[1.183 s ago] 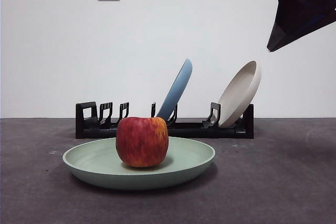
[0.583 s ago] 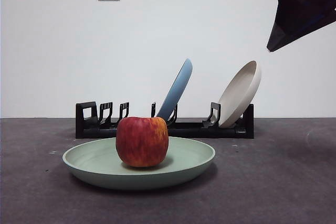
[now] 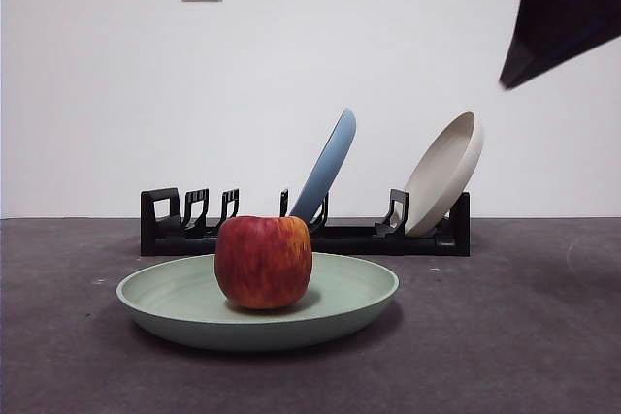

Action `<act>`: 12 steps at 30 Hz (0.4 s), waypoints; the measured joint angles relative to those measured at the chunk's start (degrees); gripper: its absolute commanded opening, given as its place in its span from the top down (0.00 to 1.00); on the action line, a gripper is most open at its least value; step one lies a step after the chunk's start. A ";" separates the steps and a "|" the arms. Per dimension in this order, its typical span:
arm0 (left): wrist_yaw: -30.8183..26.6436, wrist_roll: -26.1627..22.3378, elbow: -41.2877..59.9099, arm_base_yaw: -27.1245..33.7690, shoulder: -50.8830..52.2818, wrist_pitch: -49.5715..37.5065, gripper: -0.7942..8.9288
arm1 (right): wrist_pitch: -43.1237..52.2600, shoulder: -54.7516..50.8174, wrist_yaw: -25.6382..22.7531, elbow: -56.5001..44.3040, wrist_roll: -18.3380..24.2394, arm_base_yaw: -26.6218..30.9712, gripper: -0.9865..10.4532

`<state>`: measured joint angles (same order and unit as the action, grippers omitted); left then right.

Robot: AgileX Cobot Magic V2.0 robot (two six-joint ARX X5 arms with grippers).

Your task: Take the green plate from the plate rack,put the plate on the table,take the apple from the table,put the apple in the plate

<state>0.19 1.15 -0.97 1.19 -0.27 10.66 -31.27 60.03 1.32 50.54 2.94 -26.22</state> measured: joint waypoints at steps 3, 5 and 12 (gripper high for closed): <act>0.02 0.00 0.00 0.00 0.00 0.00 0.92 | 0.07 -9.11 -2.14 0.00 3.80 2.62 0.91; 0.02 0.00 0.00 0.00 0.00 0.00 0.92 | 0.09 -16.41 -2.23 0.00 5.60 5.18 0.91; 0.02 0.00 0.00 0.00 0.00 0.00 0.92 | 3.78 -41.81 -1.53 -10.84 6.75 16.28 0.91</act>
<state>0.21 1.15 -0.97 1.19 -0.27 10.66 -27.49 18.22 -0.21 39.70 9.69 -9.93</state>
